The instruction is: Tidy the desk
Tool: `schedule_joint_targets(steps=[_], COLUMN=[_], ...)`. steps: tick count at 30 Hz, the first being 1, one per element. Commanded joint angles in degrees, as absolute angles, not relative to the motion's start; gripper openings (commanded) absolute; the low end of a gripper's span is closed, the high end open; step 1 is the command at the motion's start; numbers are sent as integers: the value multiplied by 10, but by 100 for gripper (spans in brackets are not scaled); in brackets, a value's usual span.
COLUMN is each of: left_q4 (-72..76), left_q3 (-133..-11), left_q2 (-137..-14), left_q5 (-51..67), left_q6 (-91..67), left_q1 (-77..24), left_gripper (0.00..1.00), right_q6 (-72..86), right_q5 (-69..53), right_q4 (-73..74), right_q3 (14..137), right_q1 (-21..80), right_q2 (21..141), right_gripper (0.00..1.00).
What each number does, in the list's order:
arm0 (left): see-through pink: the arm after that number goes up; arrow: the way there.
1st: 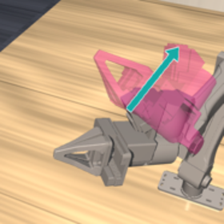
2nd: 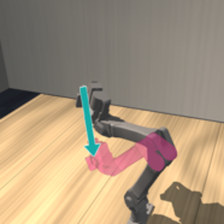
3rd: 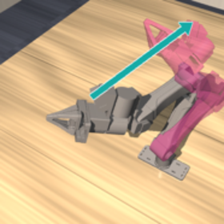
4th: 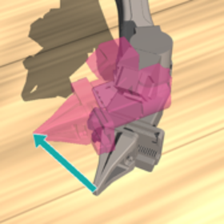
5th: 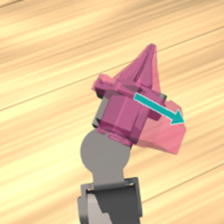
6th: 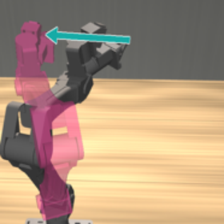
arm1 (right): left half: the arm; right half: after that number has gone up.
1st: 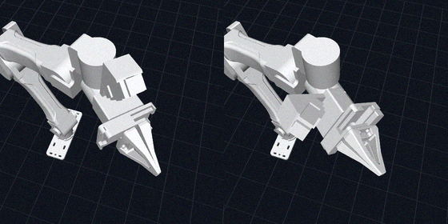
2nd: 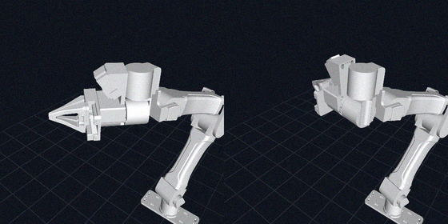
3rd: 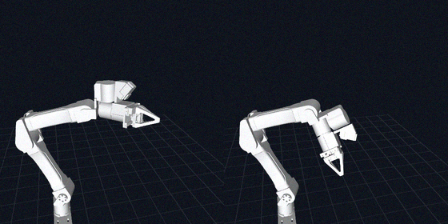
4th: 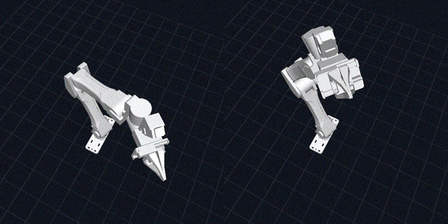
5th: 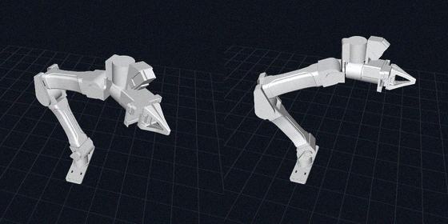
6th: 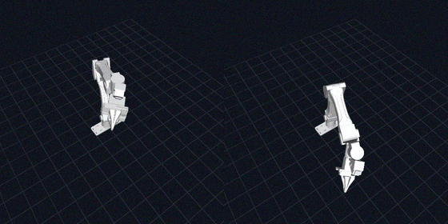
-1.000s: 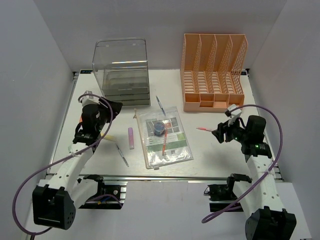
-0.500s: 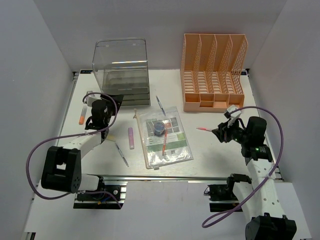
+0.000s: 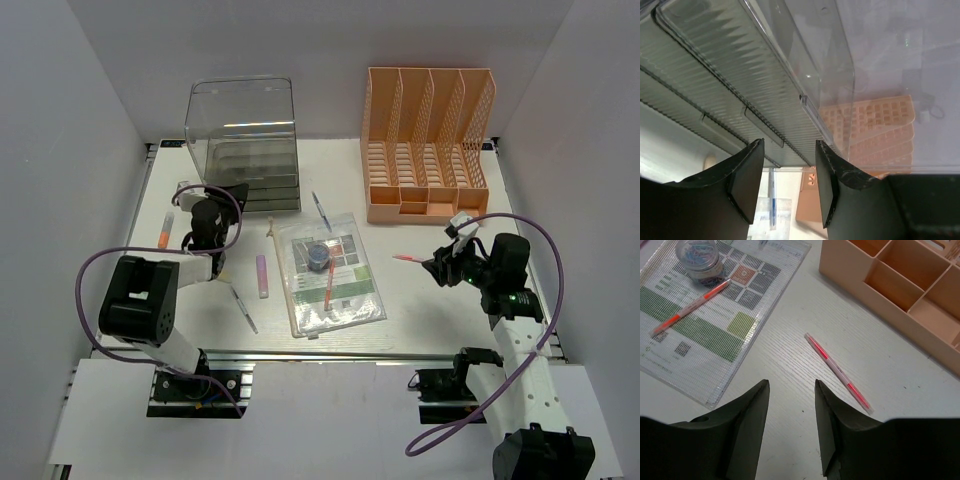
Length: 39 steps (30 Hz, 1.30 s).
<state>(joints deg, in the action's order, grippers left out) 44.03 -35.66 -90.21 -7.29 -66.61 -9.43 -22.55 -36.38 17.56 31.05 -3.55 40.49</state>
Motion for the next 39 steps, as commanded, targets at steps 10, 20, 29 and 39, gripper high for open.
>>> schedule_joint_targets(steps=[10,20,29,39], left_q4=[519,518,540,585], left_q3=[-400,-420,-423,-412], left_q2=[-933,-970,-979,-963], left_q5=[-98,-112,-118,-98], left_q6=[-690,-717,-736,-739], left_q1=[-92,-92,-92,-92], left_gripper=[54,49,33,15], right_q6=[-236,-236,-238,-240], right_q5=[-368,-367,-368,-371], right_q4=[159,159,161,162], right_q3=[309,309,309,308], right_q1=[-31,-29,-29,-28], right_q2=[404,396,396,394], right_gripper=[47,47,47,47])
